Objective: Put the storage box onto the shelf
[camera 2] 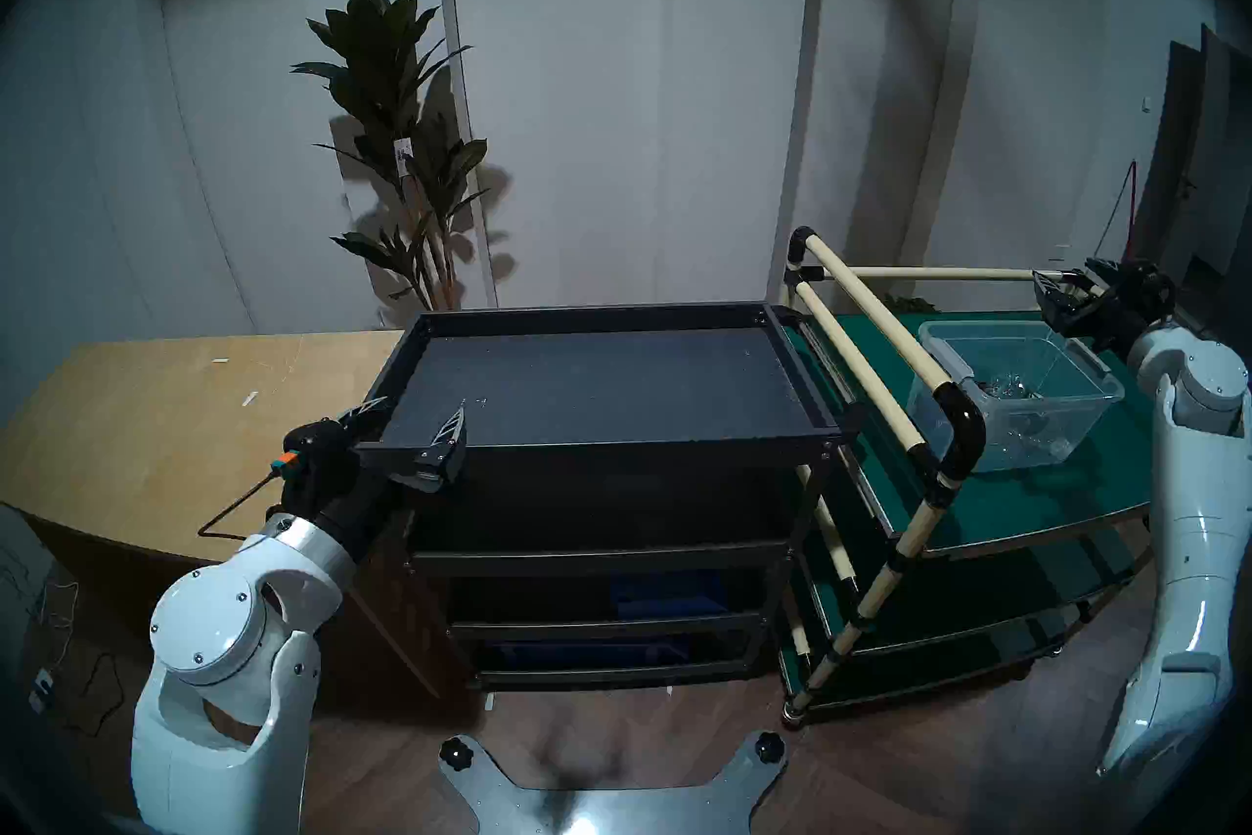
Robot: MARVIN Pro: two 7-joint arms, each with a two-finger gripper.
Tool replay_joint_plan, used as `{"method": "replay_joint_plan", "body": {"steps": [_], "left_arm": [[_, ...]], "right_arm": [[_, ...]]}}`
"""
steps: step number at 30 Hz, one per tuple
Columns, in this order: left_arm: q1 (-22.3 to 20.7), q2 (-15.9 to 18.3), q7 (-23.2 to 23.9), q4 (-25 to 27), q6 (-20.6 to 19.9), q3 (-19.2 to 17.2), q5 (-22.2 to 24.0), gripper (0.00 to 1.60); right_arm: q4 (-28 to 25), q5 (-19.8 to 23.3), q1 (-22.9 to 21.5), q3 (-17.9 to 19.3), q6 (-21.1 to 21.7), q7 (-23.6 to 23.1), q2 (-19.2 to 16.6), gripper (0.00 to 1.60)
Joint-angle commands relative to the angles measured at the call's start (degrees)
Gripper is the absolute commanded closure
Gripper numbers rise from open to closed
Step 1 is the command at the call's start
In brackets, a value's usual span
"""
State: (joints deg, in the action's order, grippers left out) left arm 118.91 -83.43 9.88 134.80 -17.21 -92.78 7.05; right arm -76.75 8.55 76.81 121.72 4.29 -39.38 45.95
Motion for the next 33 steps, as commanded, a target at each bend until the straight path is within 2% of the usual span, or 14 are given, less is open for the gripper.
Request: {"method": "replay_joint_plan", "body": {"steps": [1,3,4,5,9,10,11,20,21,24,33], "left_arm": [[-0.30,0.01,0.03,0.90,0.22,0.01,0.01,0.00],[-0.31,0.01,0.03,0.88,0.22,0.01,0.01,0.00],[-0.31,0.01,0.03,0.88,0.22,0.01,0.01,0.00],[-0.31,0.01,0.03,0.87,0.22,0.01,0.02,0.00],[-0.32,0.01,0.03,0.84,0.23,0.01,0.02,0.00],[-0.32,0.01,0.03,0.84,0.23,0.01,0.02,0.00],[-0.33,0.01,0.03,0.83,0.23,0.01,0.03,0.00],[-0.35,0.01,0.04,0.78,0.24,0.01,0.04,0.00],[-0.36,0.01,0.04,0.77,0.24,0.01,0.04,0.00],[-0.36,0.02,0.04,0.80,0.25,0.01,0.05,0.00],[-0.36,0.02,0.04,0.81,0.25,0.01,0.05,0.00]], "right_arm": [[-3.15,-4.38,-2.42,-0.35,-5.04,-5.44,-6.22,0.00],[-3.73,-6.02,-2.67,-0.19,-6.27,-7.38,-7.12,0.00],[-3.63,-6.79,-2.49,-0.51,-7.11,-8.75,-8.75,0.00],[-4.01,-7.79,-2.95,0.12,-7.67,-9.78,-8.19,0.00],[-4.07,-10.53,-3.32,1.03,-9.71,-14.12,-10.20,0.00],[-3.74,-11.06,-3.18,0.97,-10.33,-15.74,-11.78,0.00],[-3.90,-12.24,-3.72,1.59,-11.00,-16.63,-11.38,0.00],[-0.71,-19.87,-5.43,2.29,-13.63,-26.96,-16.57,0.00],[0.48,-22.00,-5.71,1.89,-14.40,-29.05,-17.54,0.00],[2.92,-24.95,-6.46,0.16,-15.78,-31.96,-19.52,0.00],[8.97,-30.74,-10.01,-7.66,-19.61,-35.44,-24.05,0.00]]}}
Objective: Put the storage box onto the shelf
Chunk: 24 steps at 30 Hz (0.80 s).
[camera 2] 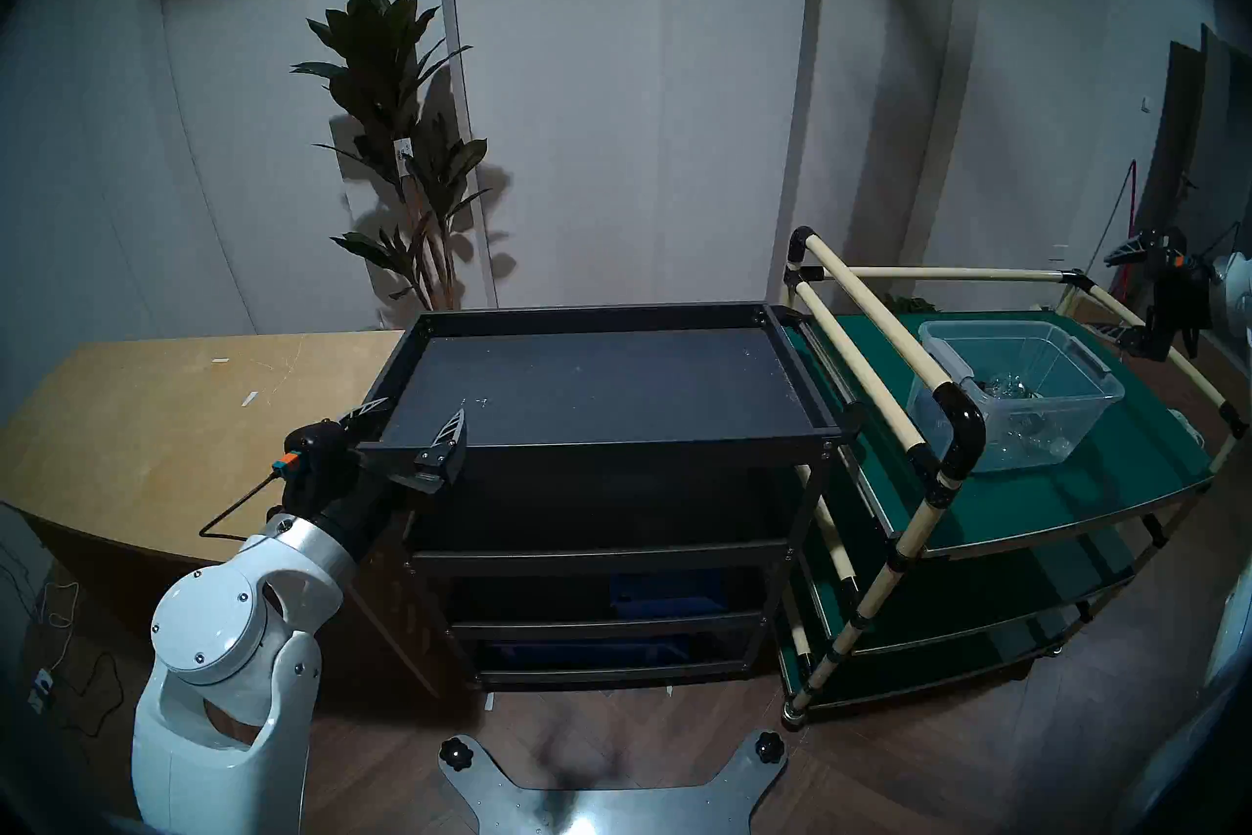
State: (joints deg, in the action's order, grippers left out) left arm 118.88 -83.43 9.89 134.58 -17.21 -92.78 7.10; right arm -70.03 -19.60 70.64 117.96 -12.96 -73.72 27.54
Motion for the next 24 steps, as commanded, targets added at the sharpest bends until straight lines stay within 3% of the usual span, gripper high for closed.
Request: {"method": "replay_joint_plan", "body": {"steps": [1,2,10,24], "left_arm": [[-0.33,0.02,0.04,1.02,0.25,0.01,0.00,0.00],[-0.33,0.02,0.04,1.01,0.25,0.01,0.00,0.00],[-0.35,0.02,0.04,0.95,0.24,0.01,0.02,0.00],[-0.37,0.02,0.04,0.92,0.25,0.01,0.04,0.00]], "right_arm": [[2.68,-3.24,-4.31,-4.87,-2.69,-1.16,-6.04,0.00],[3.26,-3.39,-4.52,-6.33,-3.02,-1.18,-7.33,0.00],[4.27,-5.76,-8.23,-12.31,-4.27,0.20,-6.47,0.00],[8.94,-10.41,-15.24,-24.72,-6.62,3.35,-1.35,0.00]]}}
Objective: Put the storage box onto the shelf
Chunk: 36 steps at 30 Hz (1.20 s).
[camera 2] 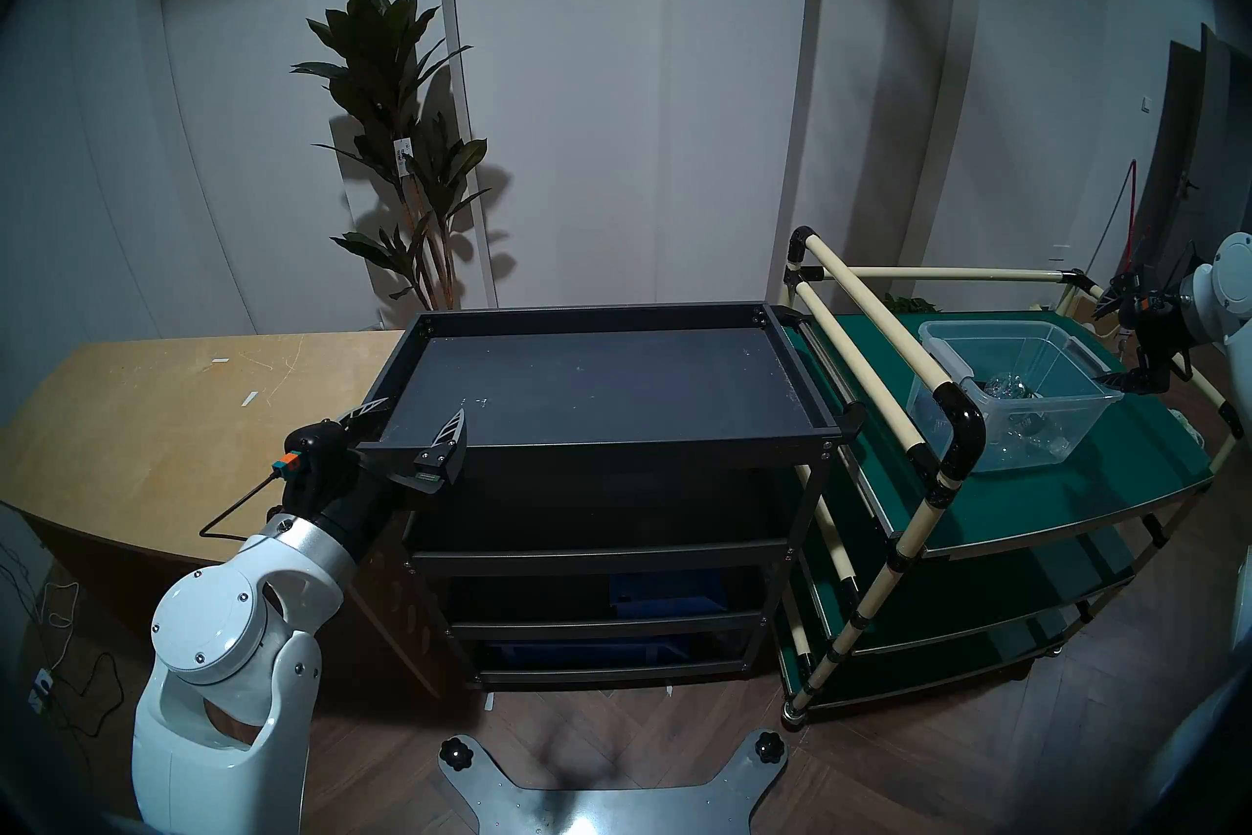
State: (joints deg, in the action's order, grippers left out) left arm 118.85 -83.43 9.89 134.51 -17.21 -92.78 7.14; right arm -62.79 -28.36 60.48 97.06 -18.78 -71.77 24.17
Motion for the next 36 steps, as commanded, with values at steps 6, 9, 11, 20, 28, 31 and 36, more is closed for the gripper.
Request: {"method": "replay_joint_plan", "body": {"steps": [6,9,11,20,28,31,36], "left_arm": [[-0.34,0.02,0.04,1.01,0.25,0.01,0.01,0.00],[-0.35,0.02,0.04,1.00,0.25,0.01,0.01,0.00],[-0.35,0.02,0.04,1.00,0.25,0.01,0.01,0.00],[-0.33,0.02,0.04,1.09,0.26,0.01,0.00,0.00],[-0.34,0.02,0.04,1.05,0.26,0.01,0.01,0.00],[-0.36,0.02,0.04,0.99,0.25,0.01,0.02,0.00],[-0.36,0.02,0.04,0.96,0.25,0.01,0.02,0.00]], "right_arm": [[3.27,-3.34,-8.33,-7.31,-1.50,-0.14,2.45,0.00],[4.05,-3.84,-10.03,-8.61,-1.62,-0.67,2.90,0.00],[4.76,-4.54,-10.70,-9.68,-1.83,-1.03,3.35,0.00],[12.63,-8.75,-13.59,-16.75,-3.68,-3.71,7.66,0.00],[16.18,-10.53,-19.43,-19.28,-4.08,-5.26,11.03,0.00],[15.76,-10.82,-20.63,-19.26,-4.01,-5.58,11.64,0.00],[15.96,-11.81,-22.61,-19.29,-3.85,-6.00,12.84,0.00]]}}
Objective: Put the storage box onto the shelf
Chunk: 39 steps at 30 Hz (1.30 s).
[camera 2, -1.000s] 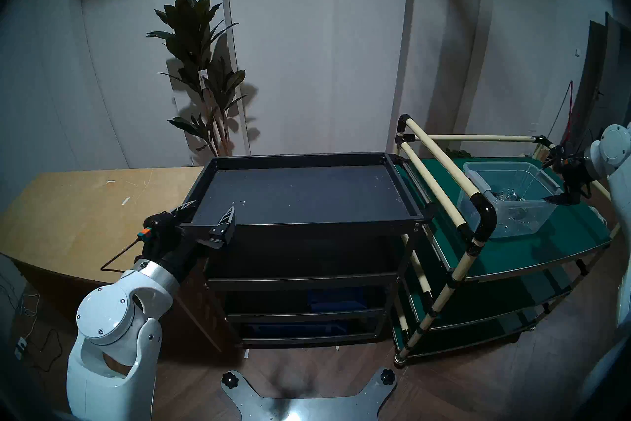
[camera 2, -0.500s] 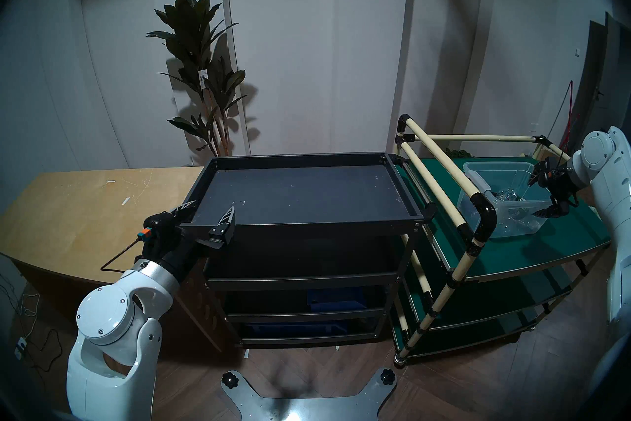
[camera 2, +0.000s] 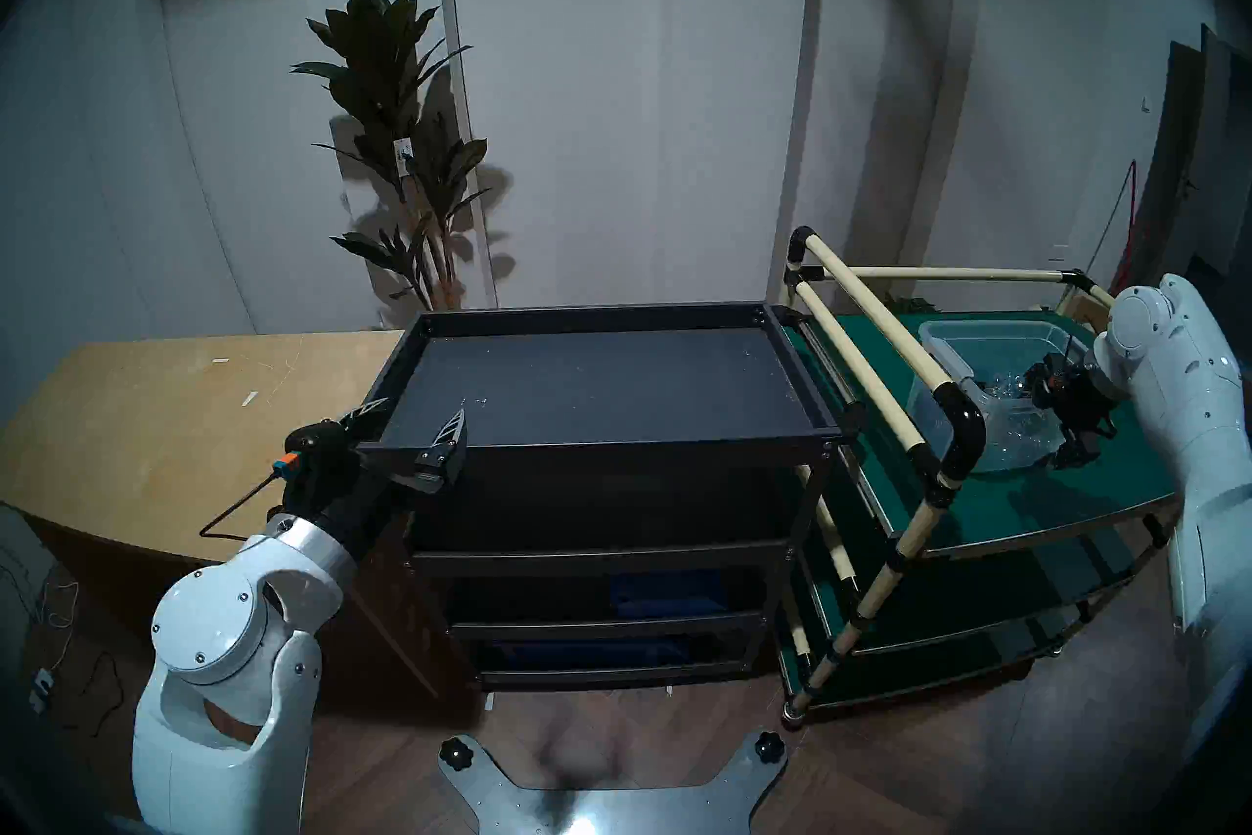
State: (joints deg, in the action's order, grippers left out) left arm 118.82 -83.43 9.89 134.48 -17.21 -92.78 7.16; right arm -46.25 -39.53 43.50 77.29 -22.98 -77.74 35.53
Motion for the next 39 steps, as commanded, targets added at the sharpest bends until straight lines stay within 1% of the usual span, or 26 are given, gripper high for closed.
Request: {"method": "replay_joint_plan", "body": {"steps": [1,6,11,12,14,15,18,21,22,26,32,39], "left_arm": [[-0.33,0.02,0.04,0.99,0.25,0.01,0.00,0.00],[-0.32,0.02,0.04,1.05,0.25,0.01,0.00,0.00],[-0.31,0.03,0.04,1.11,0.26,0.01,-0.01,0.00],[-0.31,0.03,0.04,1.11,0.26,0.01,-0.01,0.00],[-0.30,0.03,0.04,1.14,0.26,0.01,-0.01,0.00],[-0.30,0.03,0.04,1.14,0.26,0.01,-0.01,0.00],[-0.29,0.03,0.04,1.16,0.26,0.01,-0.01,0.00],[-0.27,0.03,0.03,1.20,0.26,0.01,-0.01,0.00],[-0.27,0.03,0.03,1.20,0.26,0.01,-0.01,0.00],[-0.26,0.03,0.03,1.22,0.25,0.01,-0.02,0.00],[-0.26,0.03,0.03,1.21,0.25,0.01,-0.02,0.00],[-0.25,0.03,0.03,1.24,0.25,0.01,-0.02,0.00]], "right_arm": [[-0.02,-0.97,-6.61,0.24,0.33,-0.26,1.84,0.00],[2.55,-2.57,-9.02,-0.81,-0.11,-1.55,2.94,0.00],[7.15,-4.12,-11.97,-2.35,-1.00,-2.76,3.91,0.00],[7.15,-4.12,-11.97,-2.35,-1.00,-2.76,3.91,0.00],[10.15,-4.92,-12.50,-3.28,-1.70,-3.14,4.34,0.00],[10.15,-4.92,-12.50,-3.28,-1.70,-3.14,4.34,0.00],[13.42,-5.54,-13.52,-4.04,-2.47,-3.56,4.91,0.00],[16.69,-6.49,-14.79,-5.04,-3.57,-3.32,5.29,0.00],[16.69,-6.49,-14.79,-5.04,-3.57,-3.32,5.29,0.00],[20.46,-7.51,-16.56,-6.04,-4.01,-2.26,6.06,0.00],[22.83,-8.25,-18.79,-6.62,-4.11,-1.53,6.81,0.00],[26.57,-9.42,-21.38,-7.62,-5.22,-0.59,7.61,0.00]]}}
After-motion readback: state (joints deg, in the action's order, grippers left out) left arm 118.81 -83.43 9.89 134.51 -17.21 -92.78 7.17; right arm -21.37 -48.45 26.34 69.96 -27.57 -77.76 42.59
